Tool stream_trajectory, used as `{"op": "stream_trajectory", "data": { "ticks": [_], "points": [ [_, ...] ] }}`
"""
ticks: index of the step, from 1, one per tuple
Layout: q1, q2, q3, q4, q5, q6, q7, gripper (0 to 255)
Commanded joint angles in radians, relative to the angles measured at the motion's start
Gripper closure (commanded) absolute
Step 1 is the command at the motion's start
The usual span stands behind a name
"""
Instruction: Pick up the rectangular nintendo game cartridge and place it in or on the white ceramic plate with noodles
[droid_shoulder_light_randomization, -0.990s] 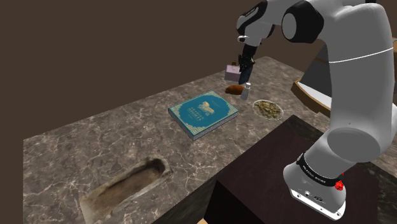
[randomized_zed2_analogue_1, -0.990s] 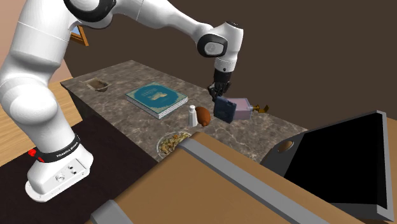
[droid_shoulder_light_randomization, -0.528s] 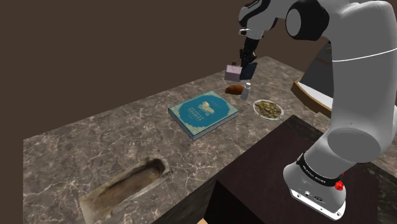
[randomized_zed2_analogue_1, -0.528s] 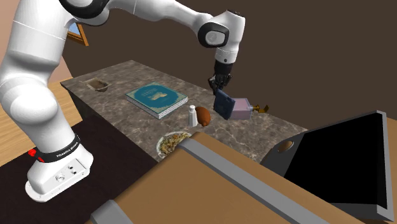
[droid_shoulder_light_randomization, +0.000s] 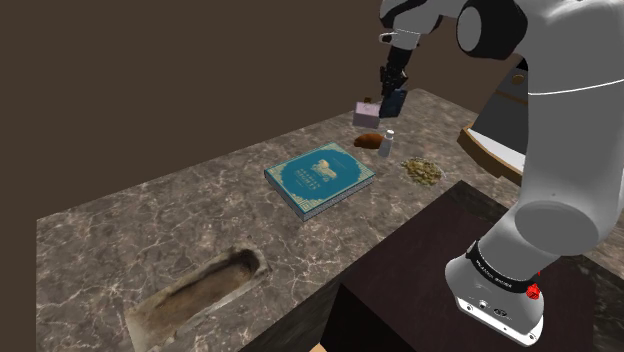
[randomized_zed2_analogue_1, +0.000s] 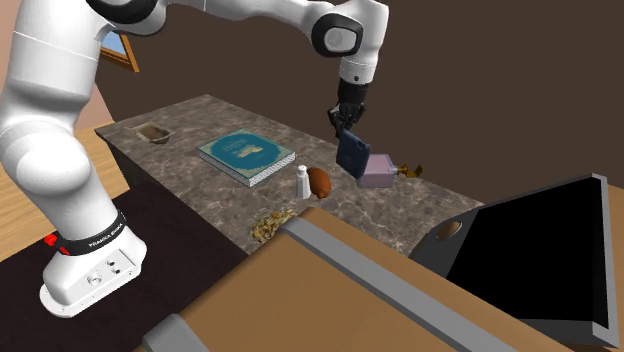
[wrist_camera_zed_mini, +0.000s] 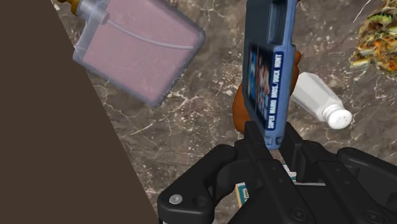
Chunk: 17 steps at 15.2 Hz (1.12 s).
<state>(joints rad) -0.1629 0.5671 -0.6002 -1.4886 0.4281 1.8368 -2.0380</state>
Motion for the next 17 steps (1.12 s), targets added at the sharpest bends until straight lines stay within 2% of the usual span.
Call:
{"op": "stream_trajectory", "data": {
  "ticks": [1,6,10,13,17],
  "points": [
    [0.023,-0.049,-0.013,-0.058,-0.019,0.013,0.0,255],
    [0.117,-0.272,-0.071,-0.342,-0.121,0.105,0.01,255],
    [0.168,-0.46,-0.105,-0.534,-0.238,0.156,0.057,255],
    [0.182,-0.61,-0.113,-0.661,-0.343,0.177,0.112,255],
    [0.151,-0.811,-0.091,-0.812,-0.482,0.172,0.19,255]
  ]
}}
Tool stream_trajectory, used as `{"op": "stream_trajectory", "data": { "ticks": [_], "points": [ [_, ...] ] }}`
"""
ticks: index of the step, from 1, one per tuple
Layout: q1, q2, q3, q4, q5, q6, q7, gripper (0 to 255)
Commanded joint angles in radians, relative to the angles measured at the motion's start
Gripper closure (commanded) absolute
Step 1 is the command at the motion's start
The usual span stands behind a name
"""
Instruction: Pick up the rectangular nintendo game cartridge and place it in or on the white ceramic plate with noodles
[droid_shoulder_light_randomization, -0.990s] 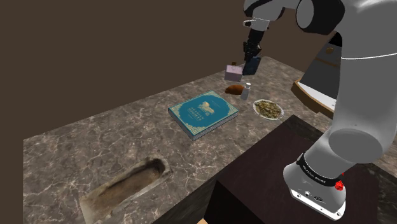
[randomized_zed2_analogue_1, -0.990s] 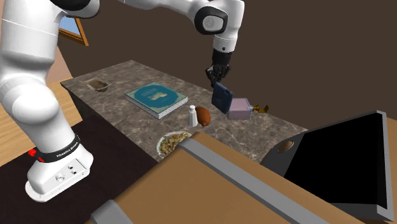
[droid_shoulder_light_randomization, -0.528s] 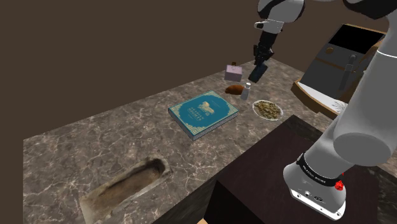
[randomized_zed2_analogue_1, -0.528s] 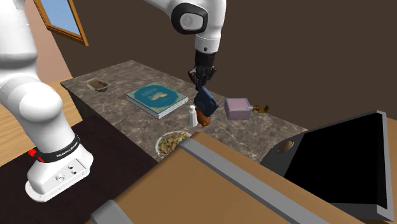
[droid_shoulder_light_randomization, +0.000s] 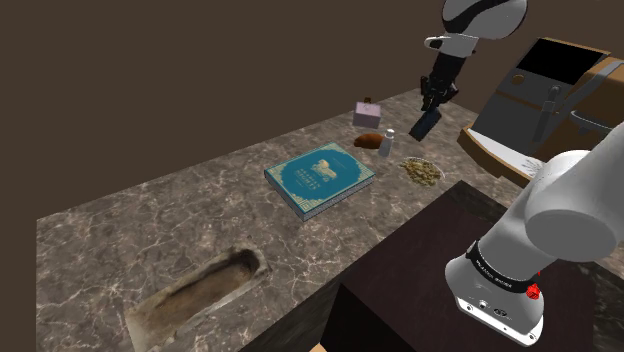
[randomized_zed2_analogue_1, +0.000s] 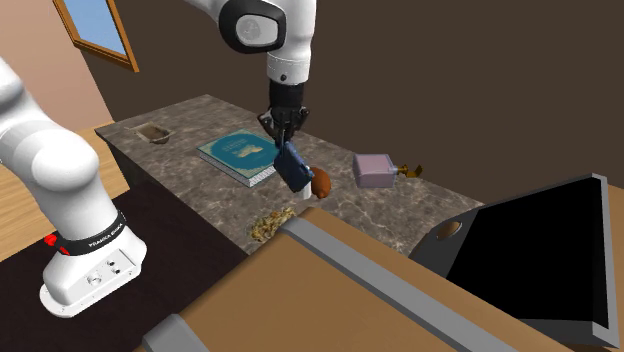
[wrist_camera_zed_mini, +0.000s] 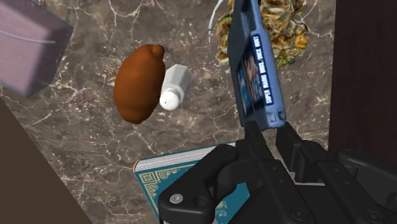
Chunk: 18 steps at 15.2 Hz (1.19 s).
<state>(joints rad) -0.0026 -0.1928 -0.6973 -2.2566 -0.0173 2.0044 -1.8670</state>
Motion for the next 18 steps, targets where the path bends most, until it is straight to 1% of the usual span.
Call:
{"op": "stream_trajectory", "data": {
  "ticks": [1,5,18],
  "points": [
    [-0.024,-0.1,0.017,-0.078,-0.067,-0.003,0.036,255],
    [-0.098,-0.284,0.062,-0.201,-0.164,-0.048,0.085,255],
    [-0.079,-0.181,-0.001,-0.307,-0.146,0.152,0.041,255]
  ]
}}
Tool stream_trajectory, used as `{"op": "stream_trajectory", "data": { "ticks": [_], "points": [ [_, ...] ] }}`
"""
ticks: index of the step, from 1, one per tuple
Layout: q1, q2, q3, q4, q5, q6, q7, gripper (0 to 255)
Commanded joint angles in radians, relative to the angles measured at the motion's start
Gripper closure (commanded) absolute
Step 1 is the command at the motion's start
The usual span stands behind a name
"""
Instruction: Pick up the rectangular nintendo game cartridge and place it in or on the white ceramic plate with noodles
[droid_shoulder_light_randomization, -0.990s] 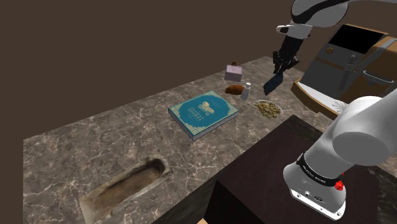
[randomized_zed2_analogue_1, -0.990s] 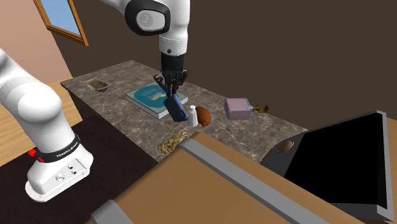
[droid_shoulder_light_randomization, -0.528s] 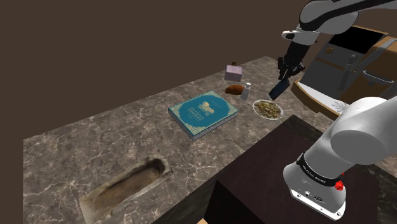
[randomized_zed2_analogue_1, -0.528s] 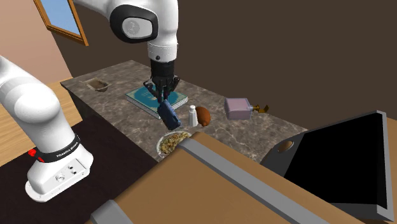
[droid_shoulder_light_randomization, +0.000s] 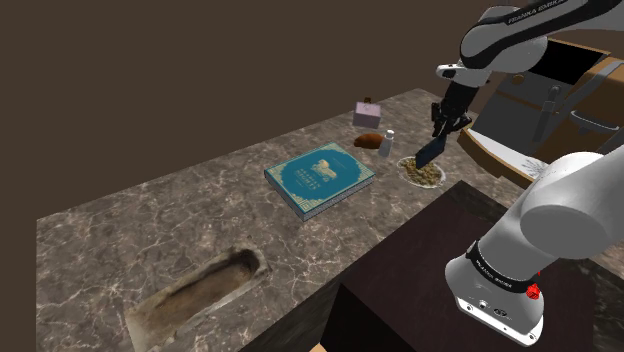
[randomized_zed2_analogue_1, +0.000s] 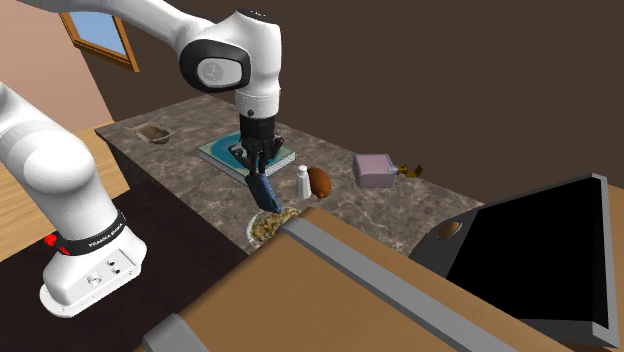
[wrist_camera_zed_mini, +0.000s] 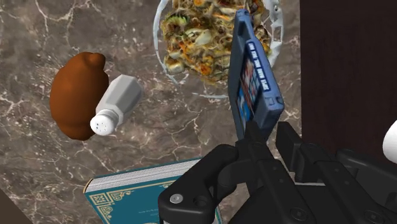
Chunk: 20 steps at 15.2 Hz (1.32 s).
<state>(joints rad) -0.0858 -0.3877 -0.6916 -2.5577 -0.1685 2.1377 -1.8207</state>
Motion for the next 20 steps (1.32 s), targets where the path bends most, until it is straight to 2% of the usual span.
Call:
{"op": "stream_trajectory", "data": {
  "ticks": [1,9,16,17,20],
  "points": [
    [0.007,0.024,-0.012,-0.012,0.008,0.035,-0.01,255],
    [0.038,0.118,-0.058,-0.056,0.054,0.162,-0.059,255],
    [0.038,0.118,-0.058,-0.056,0.054,0.162,-0.059,255],
    [0.038,0.119,-0.058,-0.056,0.054,0.162,-0.059,0],
    [0.038,0.118,-0.058,-0.056,0.054,0.162,-0.06,0]
  ]
}}
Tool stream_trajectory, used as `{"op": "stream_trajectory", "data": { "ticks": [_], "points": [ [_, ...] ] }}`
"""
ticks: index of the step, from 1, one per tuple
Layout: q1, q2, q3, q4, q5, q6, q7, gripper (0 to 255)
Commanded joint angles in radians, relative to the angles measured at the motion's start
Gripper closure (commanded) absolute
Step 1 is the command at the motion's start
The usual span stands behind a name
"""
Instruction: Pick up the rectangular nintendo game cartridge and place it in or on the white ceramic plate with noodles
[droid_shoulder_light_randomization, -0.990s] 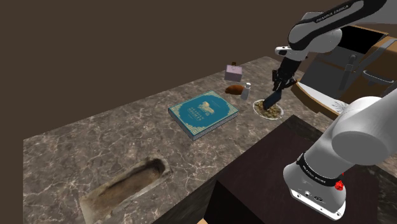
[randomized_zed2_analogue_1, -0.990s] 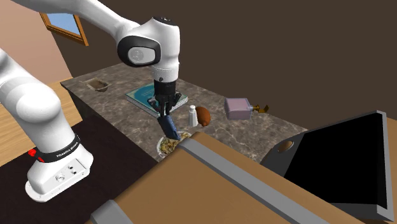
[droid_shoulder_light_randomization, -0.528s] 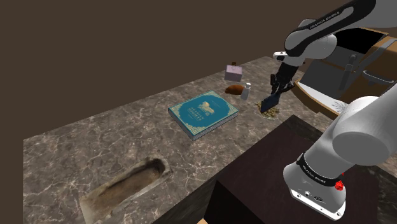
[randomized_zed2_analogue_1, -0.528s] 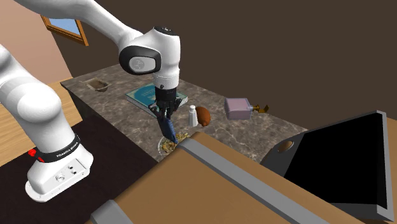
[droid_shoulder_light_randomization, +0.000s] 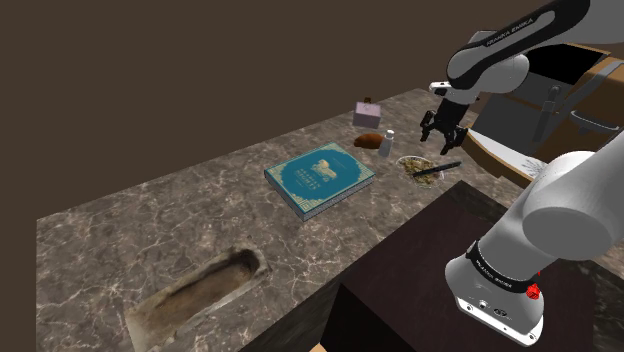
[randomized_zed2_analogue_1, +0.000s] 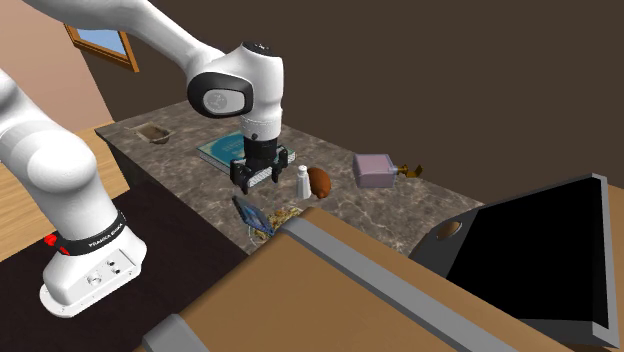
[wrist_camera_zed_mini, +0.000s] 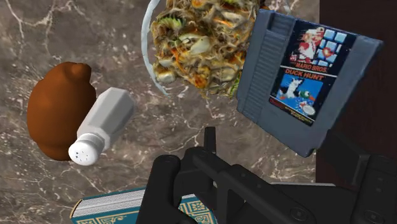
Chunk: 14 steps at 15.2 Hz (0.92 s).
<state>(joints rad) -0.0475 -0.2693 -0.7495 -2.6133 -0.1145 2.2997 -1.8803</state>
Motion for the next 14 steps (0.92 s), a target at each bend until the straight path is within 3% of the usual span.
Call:
{"op": "stream_trajectory", "data": {
  "ticks": [1,2,6,14],
  "points": [
    [0.0,0.0,0.0,0.0,0.0,0.0,0.0,0],
    [0.0,0.0,0.0,-0.001,0.0,0.0,0.0,0],
    [-0.031,-0.094,0.041,0.071,-0.045,-0.153,0.04,0],
    [-0.031,-0.094,0.041,0.071,-0.044,-0.153,0.04,0]
  ]
}}
